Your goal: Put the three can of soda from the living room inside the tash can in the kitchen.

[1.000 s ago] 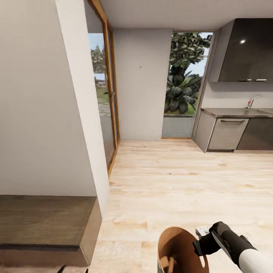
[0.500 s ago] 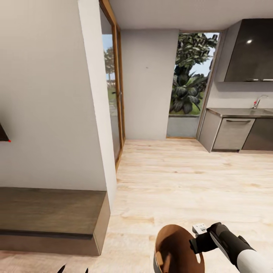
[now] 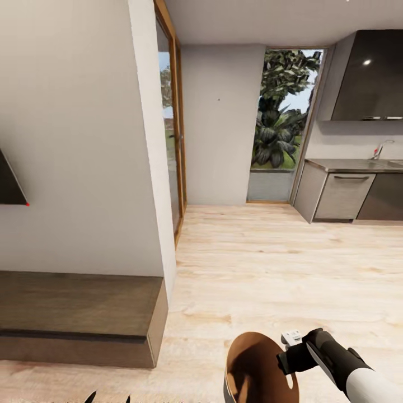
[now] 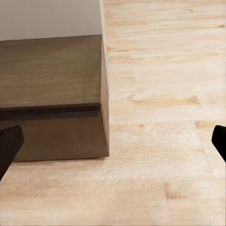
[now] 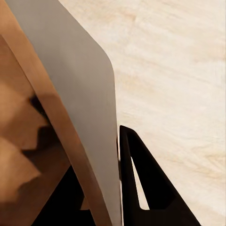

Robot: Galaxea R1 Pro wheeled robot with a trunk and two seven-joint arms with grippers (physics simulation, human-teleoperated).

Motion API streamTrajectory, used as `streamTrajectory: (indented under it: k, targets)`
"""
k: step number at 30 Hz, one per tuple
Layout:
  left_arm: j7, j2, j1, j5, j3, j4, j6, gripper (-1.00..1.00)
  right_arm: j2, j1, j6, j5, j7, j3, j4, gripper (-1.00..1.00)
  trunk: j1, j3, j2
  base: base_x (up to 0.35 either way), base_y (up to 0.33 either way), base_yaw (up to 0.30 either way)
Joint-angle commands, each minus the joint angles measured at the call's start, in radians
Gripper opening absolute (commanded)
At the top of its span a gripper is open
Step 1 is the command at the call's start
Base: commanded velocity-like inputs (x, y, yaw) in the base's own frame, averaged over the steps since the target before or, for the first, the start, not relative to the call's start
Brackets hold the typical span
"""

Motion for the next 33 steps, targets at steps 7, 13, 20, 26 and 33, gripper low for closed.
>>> streamTrajectory:
  k: [7,13,20,26,33]
  targets:
    - [0.0,0.0,0.0,0.0,0.0,0.0,0.0,1.0,0.002,0.0,0.007,-0.02,0.006,-0.001,0.0,-1.0,0.0,0.0,0.0,-0.112,0.083,0.027]
    - [0.0,0.0,0.0,0.0,0.0,0.0,0.0,1.0,0.007,0.0,0.007,-0.02,0.006,-0.001,0.001,-1.0,0.0,0.0,0.0,-0.072,0.039,0.196]
    - [0.0,0.001,0.0,0.0,0.0,0.0,0.0,1.0,0.024,0.001,0.006,-0.019,0.0,-0.001,0.001,-1.0,0.0,0.0,0.0,-0.014,0.007,0.236]
    - [0.0,0.0,0.0,0.0,0.0,0.0,0.0,1.0,0.036,0.001,0.005,-0.019,-0.017,0.0,0.002,-1.0,0.0,0.0,0.0,-0.002,0.001,0.249]
    - [0.0,0.0,0.0,-0.001,-0.001,0.0,0.001,1.0,0.043,0.001,0.005,-0.019,-0.023,0.0,0.009,-1.0,0.0,0.0,0.0,0.007,0.0,0.253]
